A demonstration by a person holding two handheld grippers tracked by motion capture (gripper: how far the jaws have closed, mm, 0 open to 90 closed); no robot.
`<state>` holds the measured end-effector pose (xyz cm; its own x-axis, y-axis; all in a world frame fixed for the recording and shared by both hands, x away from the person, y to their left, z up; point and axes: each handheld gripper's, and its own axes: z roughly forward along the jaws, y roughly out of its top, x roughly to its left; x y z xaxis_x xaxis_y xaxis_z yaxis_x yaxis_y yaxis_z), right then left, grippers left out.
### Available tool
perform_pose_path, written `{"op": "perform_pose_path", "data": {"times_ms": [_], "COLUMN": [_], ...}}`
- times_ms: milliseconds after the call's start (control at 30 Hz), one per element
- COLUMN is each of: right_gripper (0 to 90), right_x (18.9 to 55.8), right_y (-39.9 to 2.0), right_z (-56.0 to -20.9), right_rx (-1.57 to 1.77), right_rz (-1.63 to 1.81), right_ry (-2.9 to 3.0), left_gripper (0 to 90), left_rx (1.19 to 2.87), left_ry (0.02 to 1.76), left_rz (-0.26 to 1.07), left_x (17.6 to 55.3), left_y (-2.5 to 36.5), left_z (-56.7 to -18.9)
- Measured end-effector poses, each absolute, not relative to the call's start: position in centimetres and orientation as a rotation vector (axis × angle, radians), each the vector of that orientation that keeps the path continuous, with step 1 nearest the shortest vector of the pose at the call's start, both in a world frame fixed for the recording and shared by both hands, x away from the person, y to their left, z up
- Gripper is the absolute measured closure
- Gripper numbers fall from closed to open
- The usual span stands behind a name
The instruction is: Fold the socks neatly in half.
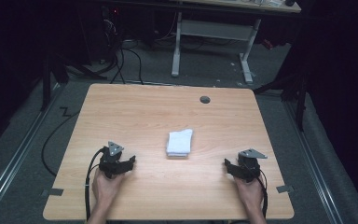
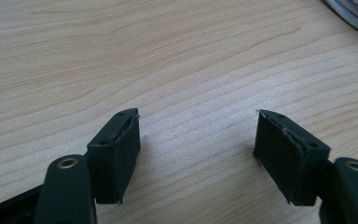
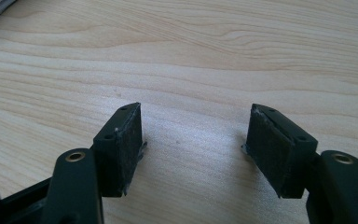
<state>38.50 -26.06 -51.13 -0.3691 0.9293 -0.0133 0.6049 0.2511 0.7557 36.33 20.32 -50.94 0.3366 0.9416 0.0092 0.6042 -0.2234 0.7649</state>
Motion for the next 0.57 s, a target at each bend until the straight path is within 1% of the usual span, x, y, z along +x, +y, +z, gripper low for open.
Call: {"op": "perform_pose_path", "data": {"times_ms": [200, 567], "right_gripper": [35.7, 35.4], "right_x": [38.48, 38.48], "right_y": [-26.05, -26.05], "right_z": [-51.14, -51.15], "right_rx": [1.393, 1.392], "right_rz": [0.933, 0.935], "right_ry": [2.066, 2.066], "left_gripper": [28.8, 28.0], "left_rx": [1.940, 1.942], "left_ry": [1.344, 1.342], "left_rz": [0.637, 0.635], "left_x": [36.33, 36.31], "left_y": [20.26, 20.25], "left_z": [-50.95, -50.95]}}
